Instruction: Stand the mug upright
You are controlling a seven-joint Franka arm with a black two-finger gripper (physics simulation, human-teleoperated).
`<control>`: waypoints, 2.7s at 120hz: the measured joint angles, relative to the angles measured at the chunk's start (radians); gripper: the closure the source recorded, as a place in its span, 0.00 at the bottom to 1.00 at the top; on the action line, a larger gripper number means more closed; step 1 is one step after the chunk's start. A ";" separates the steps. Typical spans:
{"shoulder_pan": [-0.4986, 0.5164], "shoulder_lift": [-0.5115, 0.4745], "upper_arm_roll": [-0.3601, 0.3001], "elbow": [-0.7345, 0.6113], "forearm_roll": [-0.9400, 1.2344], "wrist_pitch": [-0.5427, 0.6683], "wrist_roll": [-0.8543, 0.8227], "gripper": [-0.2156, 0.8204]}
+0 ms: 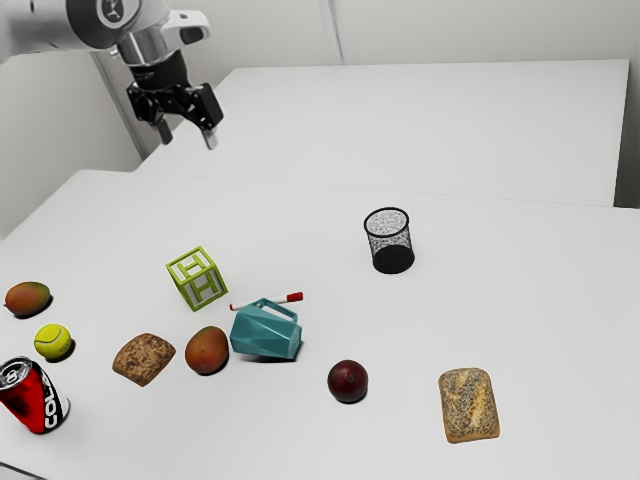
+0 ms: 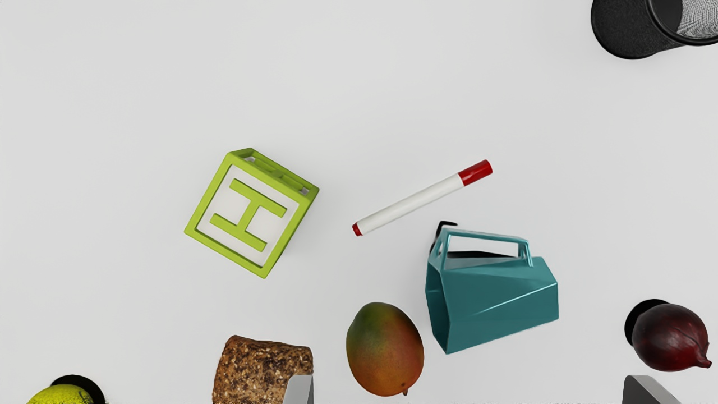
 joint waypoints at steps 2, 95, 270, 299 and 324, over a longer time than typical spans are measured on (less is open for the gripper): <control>0.002 0.000 0.001 0.000 -0.001 -0.002 0.000 0.21; 0.073 -0.036 0.002 -0.240 -0.172 0.012 0.040 0.21; 0.198 0.021 0.000 -0.777 -0.761 0.408 0.610 0.21; 0.187 0.042 -0.010 -0.770 -0.813 0.400 0.661 0.21; 0.186 0.054 -0.013 -0.780 -0.826 0.363 0.695 0.23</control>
